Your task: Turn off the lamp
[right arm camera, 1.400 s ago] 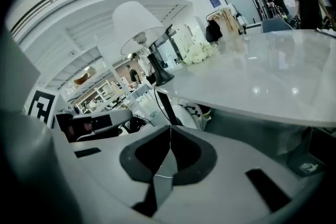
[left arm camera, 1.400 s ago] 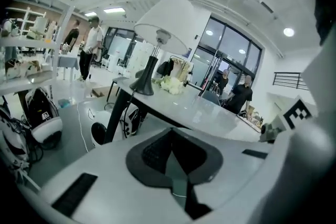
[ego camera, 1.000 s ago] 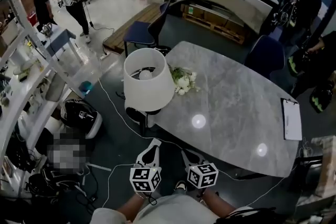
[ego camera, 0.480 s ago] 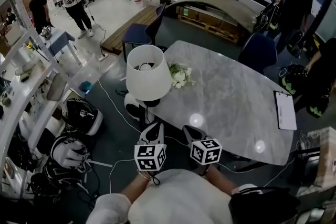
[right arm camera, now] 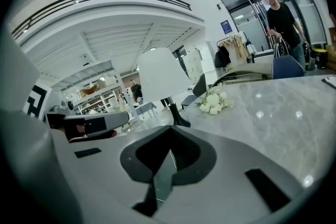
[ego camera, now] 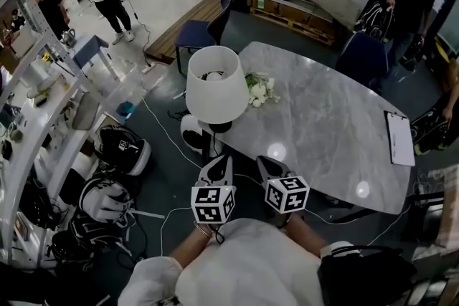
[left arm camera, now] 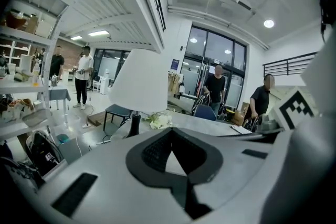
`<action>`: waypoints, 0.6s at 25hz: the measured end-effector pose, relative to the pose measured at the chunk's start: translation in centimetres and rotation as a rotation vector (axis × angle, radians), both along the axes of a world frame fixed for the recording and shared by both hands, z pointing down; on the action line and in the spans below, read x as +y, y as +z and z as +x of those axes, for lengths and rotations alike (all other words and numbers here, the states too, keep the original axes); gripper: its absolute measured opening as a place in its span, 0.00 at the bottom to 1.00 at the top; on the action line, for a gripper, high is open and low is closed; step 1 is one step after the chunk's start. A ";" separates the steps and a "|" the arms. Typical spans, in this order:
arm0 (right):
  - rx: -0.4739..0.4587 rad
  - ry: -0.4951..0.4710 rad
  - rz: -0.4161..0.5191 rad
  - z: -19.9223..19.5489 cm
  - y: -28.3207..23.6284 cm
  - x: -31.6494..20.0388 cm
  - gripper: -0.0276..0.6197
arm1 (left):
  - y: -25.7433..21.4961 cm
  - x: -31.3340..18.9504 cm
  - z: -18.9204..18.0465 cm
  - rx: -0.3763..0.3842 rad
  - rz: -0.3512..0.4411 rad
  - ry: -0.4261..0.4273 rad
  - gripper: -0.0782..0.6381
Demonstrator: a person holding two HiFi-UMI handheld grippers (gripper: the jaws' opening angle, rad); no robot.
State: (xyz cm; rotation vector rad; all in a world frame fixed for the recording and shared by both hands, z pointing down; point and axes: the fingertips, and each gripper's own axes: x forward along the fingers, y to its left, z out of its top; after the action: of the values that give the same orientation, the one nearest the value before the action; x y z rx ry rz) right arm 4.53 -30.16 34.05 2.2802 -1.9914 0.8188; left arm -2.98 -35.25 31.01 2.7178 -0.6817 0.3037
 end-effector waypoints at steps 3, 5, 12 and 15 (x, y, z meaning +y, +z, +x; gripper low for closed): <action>0.006 -0.005 0.004 -0.6 -0.2 -0.2 0.04 | 0.4 -0.1 -0.7 -0.003 -0.011 -0.007 0.12; 0.011 -0.003 -0.001 -0.7 -0.2 -0.1 0.04 | 0.6 -0.1 -1.1 -0.002 -0.020 -0.012 0.12; 0.012 0.020 -0.009 -0.9 -0.2 0.8 0.04 | 0.6 0.4 -1.5 0.006 -0.032 -0.010 0.12; 0.011 0.024 -0.008 -1.0 -0.2 1.1 0.04 | 0.8 0.7 -1.5 0.004 -0.036 -0.005 0.12</action>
State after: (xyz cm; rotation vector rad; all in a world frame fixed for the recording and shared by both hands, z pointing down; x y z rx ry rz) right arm 3.49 -29.07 33.84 2.3040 -1.9560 0.8120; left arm -4.49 -34.50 31.78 2.6819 -0.6754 0.3057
